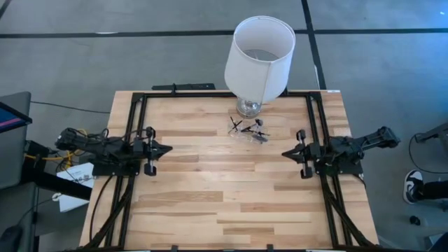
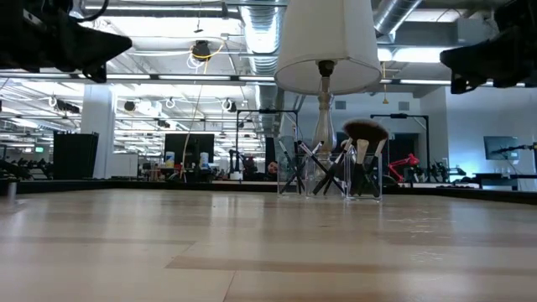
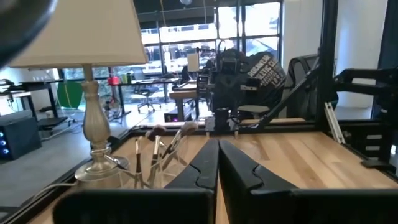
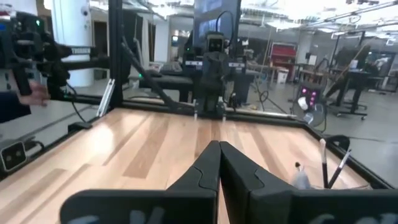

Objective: Put items in baskets/containers
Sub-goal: Return to Home Position

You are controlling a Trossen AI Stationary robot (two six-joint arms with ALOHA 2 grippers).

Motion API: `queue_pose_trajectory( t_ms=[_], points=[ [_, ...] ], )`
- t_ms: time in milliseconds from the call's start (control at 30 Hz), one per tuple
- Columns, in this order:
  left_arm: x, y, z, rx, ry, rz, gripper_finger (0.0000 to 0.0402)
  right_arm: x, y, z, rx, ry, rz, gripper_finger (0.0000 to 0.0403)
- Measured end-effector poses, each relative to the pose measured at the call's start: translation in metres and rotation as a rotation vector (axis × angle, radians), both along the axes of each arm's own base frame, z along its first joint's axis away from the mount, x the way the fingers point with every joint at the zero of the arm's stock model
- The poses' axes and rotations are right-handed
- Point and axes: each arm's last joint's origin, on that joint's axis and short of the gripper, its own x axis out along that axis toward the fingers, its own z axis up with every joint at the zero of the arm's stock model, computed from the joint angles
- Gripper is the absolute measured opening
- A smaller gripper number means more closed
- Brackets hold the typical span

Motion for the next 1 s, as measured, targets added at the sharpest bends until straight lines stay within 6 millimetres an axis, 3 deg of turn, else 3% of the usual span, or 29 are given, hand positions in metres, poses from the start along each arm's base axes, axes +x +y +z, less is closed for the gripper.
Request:
queue_pose_trajectory(
  t_ms=[1000],
  points=[
    [0.01, -0.003, -0.011, 0.042, 0.137, 0.001, 0.001, 0.001, 0.001, -0.002, -0.006, 0.023, 0.011, 0.0]
  ],
)
